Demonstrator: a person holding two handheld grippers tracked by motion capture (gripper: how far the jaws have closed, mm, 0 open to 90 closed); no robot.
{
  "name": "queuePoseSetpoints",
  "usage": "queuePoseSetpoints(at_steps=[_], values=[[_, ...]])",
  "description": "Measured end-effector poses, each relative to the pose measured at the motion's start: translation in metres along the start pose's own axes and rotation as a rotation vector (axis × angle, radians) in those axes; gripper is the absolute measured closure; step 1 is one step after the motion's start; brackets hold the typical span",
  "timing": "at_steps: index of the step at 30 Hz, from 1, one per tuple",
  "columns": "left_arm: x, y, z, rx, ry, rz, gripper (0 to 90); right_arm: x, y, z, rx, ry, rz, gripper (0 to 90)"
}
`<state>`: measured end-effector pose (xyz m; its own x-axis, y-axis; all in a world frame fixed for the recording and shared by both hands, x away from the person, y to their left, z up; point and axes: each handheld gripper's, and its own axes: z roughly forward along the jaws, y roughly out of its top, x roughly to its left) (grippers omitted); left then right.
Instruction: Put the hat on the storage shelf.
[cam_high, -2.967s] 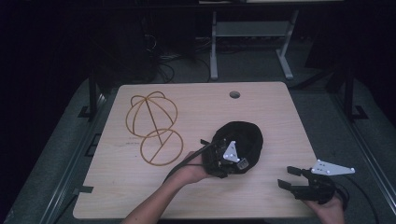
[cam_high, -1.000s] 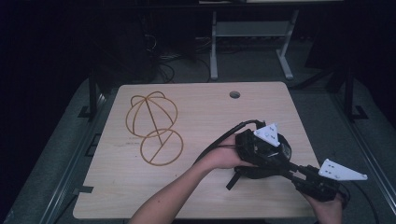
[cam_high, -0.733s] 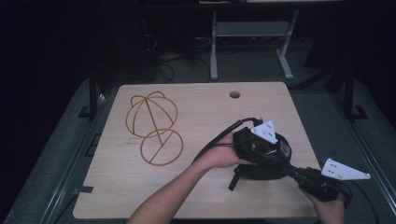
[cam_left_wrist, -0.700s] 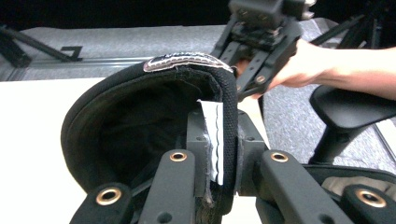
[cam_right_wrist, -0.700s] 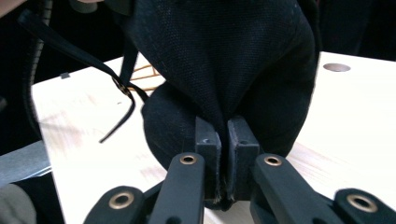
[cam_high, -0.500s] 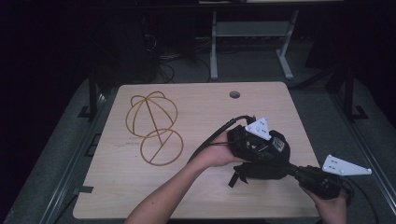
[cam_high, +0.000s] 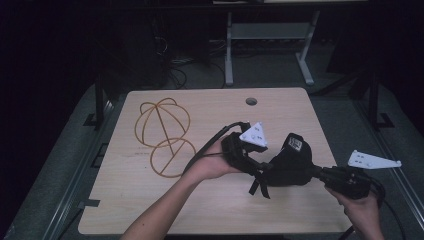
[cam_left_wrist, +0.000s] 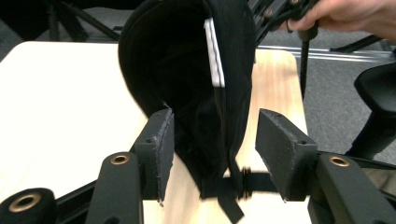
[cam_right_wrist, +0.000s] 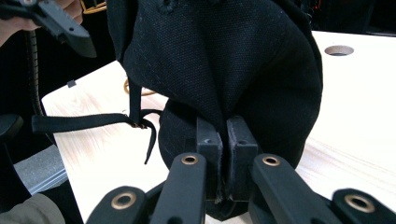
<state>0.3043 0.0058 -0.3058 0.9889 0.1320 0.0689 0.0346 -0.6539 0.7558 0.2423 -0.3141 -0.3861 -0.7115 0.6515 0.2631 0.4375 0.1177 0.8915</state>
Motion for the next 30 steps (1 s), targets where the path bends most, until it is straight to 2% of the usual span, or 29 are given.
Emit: queuePoseSetpoints(at_steps=[1,7,8,14,17,18,20,26,30], values=[[0.000,0.000,0.000,0.000,0.000,0.000,46.2,0.000,0.000,0.000,0.000,0.000,0.000,86.1],[-0.001,-0.026,-0.014,-0.003,0.030,-0.021,45.3,-0.004,0.009,0.001,0.009,0.018,0.013,86.2],[-0.001,-0.026,-0.014,-0.003,0.030,-0.021,45.3,-0.005,0.011,0.001,0.007,0.021,0.014,86.2],[-0.005,-0.053,-0.019,0.005,0.055,-0.045,44.6,-0.006,0.021,0.002,0.007,0.026,0.013,86.2],[-0.006,-0.059,-0.020,0.004,0.061,-0.050,44.2,-0.006,0.025,0.002,0.003,0.030,0.011,86.1],[-0.008,-0.067,-0.021,0.009,0.062,-0.049,44.2,-0.006,0.031,0.002,-0.003,0.036,0.012,86.1],[-0.009,-0.069,-0.021,0.010,0.069,-0.046,43.9,-0.007,0.036,0.001,-0.005,0.038,0.006,86.1],[-0.014,-0.092,-0.022,0.012,0.084,-0.061,43.2,-0.006,0.055,0.004,-0.015,0.061,0.000,86.1],[-0.016,-0.104,-0.022,0.022,0.092,-0.068,42.9,-0.003,0.066,0.010,-0.001,0.069,-0.009,86.1]])
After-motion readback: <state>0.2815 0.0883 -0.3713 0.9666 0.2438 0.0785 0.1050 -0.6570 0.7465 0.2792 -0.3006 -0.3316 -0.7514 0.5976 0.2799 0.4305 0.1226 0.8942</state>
